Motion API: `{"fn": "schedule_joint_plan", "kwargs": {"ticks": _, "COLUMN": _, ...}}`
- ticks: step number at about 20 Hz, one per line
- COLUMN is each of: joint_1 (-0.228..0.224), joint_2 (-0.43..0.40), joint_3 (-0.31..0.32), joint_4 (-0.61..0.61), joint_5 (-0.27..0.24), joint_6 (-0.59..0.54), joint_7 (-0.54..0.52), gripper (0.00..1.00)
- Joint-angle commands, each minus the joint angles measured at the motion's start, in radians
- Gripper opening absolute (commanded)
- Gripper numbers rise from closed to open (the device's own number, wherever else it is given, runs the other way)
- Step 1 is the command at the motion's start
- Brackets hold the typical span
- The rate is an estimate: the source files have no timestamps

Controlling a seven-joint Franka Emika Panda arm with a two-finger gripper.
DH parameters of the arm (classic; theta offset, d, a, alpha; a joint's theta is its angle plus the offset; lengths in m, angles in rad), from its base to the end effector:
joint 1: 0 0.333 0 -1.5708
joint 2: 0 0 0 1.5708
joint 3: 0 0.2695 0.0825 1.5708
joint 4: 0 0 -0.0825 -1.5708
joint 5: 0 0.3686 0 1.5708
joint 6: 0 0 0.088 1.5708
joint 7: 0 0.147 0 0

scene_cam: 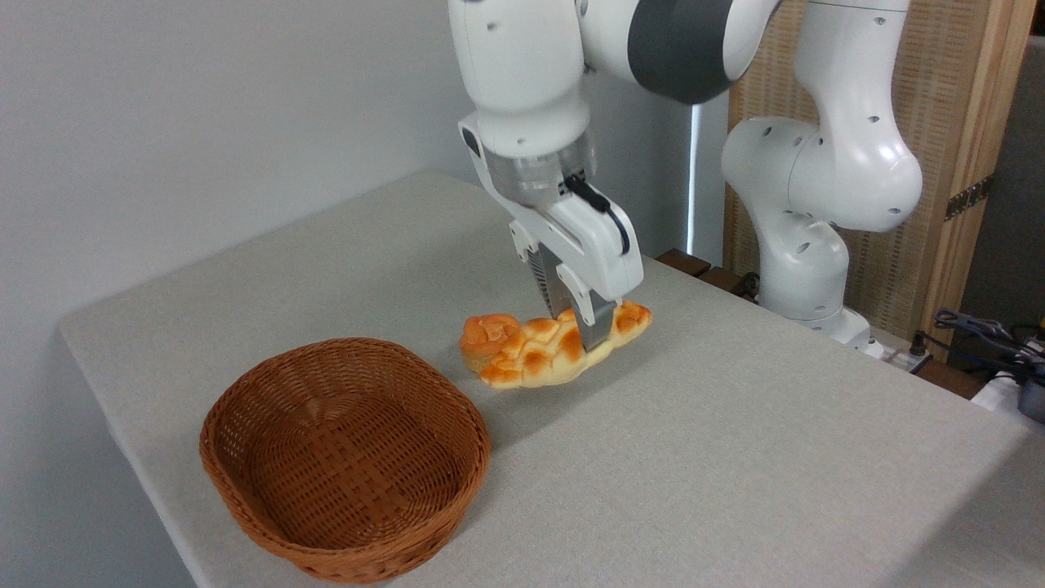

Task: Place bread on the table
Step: 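Carry the held loaf out of the basket beside the orange bun, then lower the loaf onto the table and open the gripper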

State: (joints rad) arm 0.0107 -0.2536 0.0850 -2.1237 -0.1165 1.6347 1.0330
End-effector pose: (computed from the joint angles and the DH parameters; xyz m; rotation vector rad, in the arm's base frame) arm 0.4399 0.0265 0.4221 2.5930 -1.2867 -0.1852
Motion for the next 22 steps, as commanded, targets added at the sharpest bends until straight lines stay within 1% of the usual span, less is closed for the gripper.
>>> {"fn": "schedule_joint_plan", "kwargs": {"ticks": 1, "joint_1": -0.009, "joint_2": -0.023, "joint_3": 0.004, "joint_4": -0.062, "joint_5": 0.015, "joint_6": 0.014, "joint_7": 0.013, "gripper": 0.49}}
{"fn": "schedule_joint_plan", "kwargs": {"ticks": 2, "joint_1": -0.009, "joint_2": -0.015, "joint_3": 0.004, "joint_4": -0.062, "joint_5": 0.017, "joint_6": 0.022, "joint_7": 0.013, "gripper": 0.51}}
{"fn": "schedule_joint_plan", "kwargs": {"ticks": 5, "joint_1": -0.009, "joint_2": 0.004, "joint_3": 0.004, "joint_4": -0.062, "joint_5": 0.049, "joint_6": 0.039, "joint_7": 0.012, "gripper": 0.56}}
{"fn": "schedule_joint_plan", "kwargs": {"ticks": 6, "joint_1": -0.011, "joint_2": 0.005, "joint_3": 0.004, "joint_4": -0.064, "joint_5": 0.054, "joint_6": 0.040, "joint_7": 0.013, "gripper": 0.61}}
{"fn": "schedule_joint_plan", "kwargs": {"ticks": 7, "joint_1": -0.009, "joint_2": 0.014, "joint_3": 0.002, "joint_4": -0.062, "joint_5": 0.055, "joint_6": 0.045, "joint_7": 0.012, "gripper": 0.69}}
{"fn": "schedule_joint_plan", "kwargs": {"ticks": 8, "joint_1": -0.009, "joint_2": 0.025, "joint_3": 0.004, "joint_4": -0.061, "joint_5": 0.055, "joint_6": 0.047, "joint_7": 0.012, "gripper": 0.73}}
{"fn": "schedule_joint_plan", "kwargs": {"ticks": 9, "joint_1": -0.011, "joint_2": 0.033, "joint_3": 0.004, "joint_4": -0.061, "joint_5": 0.055, "joint_6": 0.051, "joint_7": 0.010, "gripper": 0.75}}
{"fn": "schedule_joint_plan", "kwargs": {"ticks": 13, "joint_1": -0.012, "joint_2": 0.048, "joint_3": -0.007, "joint_4": -0.061, "joint_5": 0.055, "joint_6": 0.062, "joint_7": -0.001, "gripper": 0.91}}
{"fn": "schedule_joint_plan", "kwargs": {"ticks": 15, "joint_1": -0.012, "joint_2": 0.048, "joint_3": -0.007, "joint_4": -0.059, "joint_5": 0.055, "joint_6": 0.063, "joint_7": -0.001, "gripper": 0.97}}
{"fn": "schedule_joint_plan", "kwargs": {"ticks": 16, "joint_1": -0.012, "joint_2": 0.048, "joint_3": -0.008, "joint_4": -0.059, "joint_5": 0.055, "joint_6": 0.063, "joint_7": -0.001, "gripper": 1.00}}
{"fn": "schedule_joint_plan", "kwargs": {"ticks": 22, "joint_1": -0.012, "joint_2": 0.047, "joint_3": -0.008, "joint_4": -0.055, "joint_5": 0.054, "joint_6": 0.065, "joint_7": -0.001, "gripper": 1.00}}
